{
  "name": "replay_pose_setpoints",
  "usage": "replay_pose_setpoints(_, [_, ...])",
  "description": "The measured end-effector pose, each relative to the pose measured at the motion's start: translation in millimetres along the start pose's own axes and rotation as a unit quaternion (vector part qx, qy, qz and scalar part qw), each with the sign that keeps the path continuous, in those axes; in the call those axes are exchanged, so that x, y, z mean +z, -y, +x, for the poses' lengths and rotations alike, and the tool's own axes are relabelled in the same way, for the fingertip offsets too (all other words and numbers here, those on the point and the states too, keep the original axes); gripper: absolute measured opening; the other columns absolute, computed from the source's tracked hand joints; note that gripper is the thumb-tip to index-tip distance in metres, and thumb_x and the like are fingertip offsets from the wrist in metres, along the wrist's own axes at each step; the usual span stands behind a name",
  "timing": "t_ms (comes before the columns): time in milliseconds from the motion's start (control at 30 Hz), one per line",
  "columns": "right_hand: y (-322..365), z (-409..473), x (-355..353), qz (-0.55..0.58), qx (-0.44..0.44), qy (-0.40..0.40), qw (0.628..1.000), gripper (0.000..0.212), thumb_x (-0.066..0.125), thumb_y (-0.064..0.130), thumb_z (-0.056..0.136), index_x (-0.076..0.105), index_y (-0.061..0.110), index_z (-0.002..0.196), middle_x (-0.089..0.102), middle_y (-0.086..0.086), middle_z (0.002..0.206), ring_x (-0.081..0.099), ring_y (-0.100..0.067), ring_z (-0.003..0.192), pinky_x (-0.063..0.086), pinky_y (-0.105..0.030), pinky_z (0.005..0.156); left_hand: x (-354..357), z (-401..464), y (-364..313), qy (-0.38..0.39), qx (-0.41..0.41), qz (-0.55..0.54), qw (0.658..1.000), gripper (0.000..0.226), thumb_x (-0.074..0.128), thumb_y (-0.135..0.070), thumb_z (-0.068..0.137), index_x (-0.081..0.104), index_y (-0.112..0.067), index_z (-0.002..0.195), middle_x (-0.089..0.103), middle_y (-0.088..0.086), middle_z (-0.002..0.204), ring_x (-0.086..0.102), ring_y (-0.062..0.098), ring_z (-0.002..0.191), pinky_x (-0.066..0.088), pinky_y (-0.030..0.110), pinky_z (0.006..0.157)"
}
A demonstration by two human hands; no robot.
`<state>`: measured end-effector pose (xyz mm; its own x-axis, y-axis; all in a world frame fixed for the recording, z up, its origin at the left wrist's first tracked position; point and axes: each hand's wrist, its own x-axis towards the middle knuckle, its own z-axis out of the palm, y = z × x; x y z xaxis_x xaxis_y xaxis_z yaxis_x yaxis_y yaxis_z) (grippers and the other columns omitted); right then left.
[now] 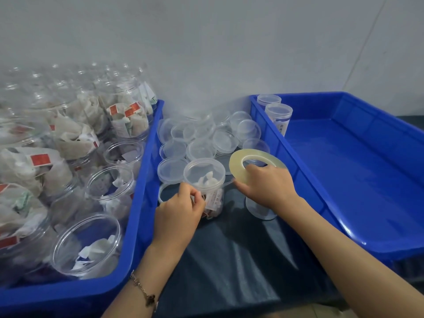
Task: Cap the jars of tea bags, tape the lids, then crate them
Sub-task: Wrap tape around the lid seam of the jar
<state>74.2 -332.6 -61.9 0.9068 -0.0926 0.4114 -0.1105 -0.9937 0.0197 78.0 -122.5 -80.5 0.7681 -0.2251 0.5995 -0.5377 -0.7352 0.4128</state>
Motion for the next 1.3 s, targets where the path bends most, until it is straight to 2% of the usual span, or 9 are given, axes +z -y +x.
replay_pose_setpoints(167, [3,0,2,0.005,0.024,-0.002,1.000,0.048,0.043,0.062,0.084,0.059,0.017,0.089,0.050,0.002,0.062,0.042,-0.018,0.056,0.018,-0.024,0.044,13,-5,11,-0.095,0.073,0.025,0.992,0.027,0.051,-0.022,0.090,0.060,-0.006,0.070,0.051,0.000,0.047,0.046,0.017,0.035,0.038,0.029,0.029])
replay_pose_setpoints(267, [4,0,4,0.025,0.027,-0.006,0.999,0.051,0.044,0.062,0.085,0.062,0.018,0.104,0.063,-0.002,0.071,0.053,-0.022,0.062,0.026,-0.025,0.049,21,-8,15,-0.137,0.067,-0.011,0.988,0.027,0.063,-0.024,0.090,0.062,-0.005,0.071,0.057,0.000,0.051,0.052,0.016,0.038,0.041,0.027,0.032])
replay_pose_setpoints(400, [8,-1,6,0.040,0.026,-0.020,0.999,0.050,0.050,0.059,0.085,0.063,0.013,0.097,0.063,-0.005,0.064,0.046,-0.021,0.053,0.023,-0.025,0.047,20,-6,13,-0.120,-0.079,-0.128,0.981,0.025,0.061,-0.040,0.080,0.057,-0.015,0.077,0.060,-0.007,0.059,0.057,0.012,0.047,0.046,0.027,0.044])
replay_pose_setpoints(500, [10,-2,7,0.064,0.021,-0.038,0.997,0.044,0.061,0.053,0.081,0.064,0.009,0.086,0.058,-0.006,0.053,0.033,-0.018,0.047,0.013,-0.020,0.045,25,-5,14,-0.128,-0.255,-0.278,0.917,0.026,0.068,-0.041,0.074,0.046,-0.031,0.085,0.061,-0.011,0.075,0.061,0.004,0.062,0.053,0.040,0.065])
replay_pose_setpoints(633, [12,-2,6,0.053,0.026,-0.049,0.997,0.040,0.063,0.052,0.079,0.053,0.014,0.069,0.054,-0.004,0.048,0.030,-0.018,0.042,0.010,-0.017,0.044,41,-15,18,-0.021,-0.230,-0.340,0.911,0.092,0.087,-0.021,0.060,0.034,-0.023,0.134,0.040,-0.014,0.133,0.043,-0.009,0.117,0.037,0.011,0.097])
replay_pose_setpoints(733, [13,-1,5,0.055,0.031,-0.048,0.997,0.041,0.065,0.045,0.079,0.040,0.016,0.065,0.054,-0.005,0.048,0.032,-0.018,0.041,0.009,-0.018,0.043,51,-4,12,0.076,-0.204,-0.348,0.912,0.129,0.092,-0.027,0.050,0.010,-0.029,0.149,0.025,-0.013,0.150,0.029,-0.003,0.134,0.032,0.024,0.110])
replay_pose_setpoints(867, [13,0,-4,0.021,-0.003,-0.016,1.000,0.038,0.074,0.014,0.057,0.037,0.012,0.061,0.046,-0.003,0.041,0.025,-0.019,0.036,0.004,-0.017,0.044,48,22,5,0.049,-0.191,-0.399,0.896,0.109,0.087,-0.039,0.048,0.028,-0.033,0.139,0.045,-0.021,0.133,0.041,-0.014,0.119,0.034,0.006,0.097])
replay_pose_setpoints(1000, [5,0,-10,-0.015,-0.049,-0.057,0.997,0.032,0.078,0.000,0.036,0.063,0.010,0.063,0.044,0.000,0.035,0.029,-0.018,0.028,0.014,-0.014,0.038,38,23,5,0.011,-0.192,-0.393,0.899,0.084,0.094,-0.033,0.046,0.045,-0.044,0.114,0.054,-0.026,0.113,0.049,-0.018,0.104,0.039,0.002,0.083])
replay_pose_setpoints(1300, [10,15,-6,-0.038,-0.087,-0.016,0.995,0.024,0.065,0.009,0.068,0.062,0.017,0.090,0.053,0.001,0.062,0.034,-0.020,0.050,0.022,-0.024,0.044,20,12,-3,0.057,-0.255,-0.529,0.807,0.078,0.078,-0.053,0.046,0.056,-0.030,0.118,0.069,-0.003,0.108,0.065,0.011,0.102,0.052,0.028,0.084])
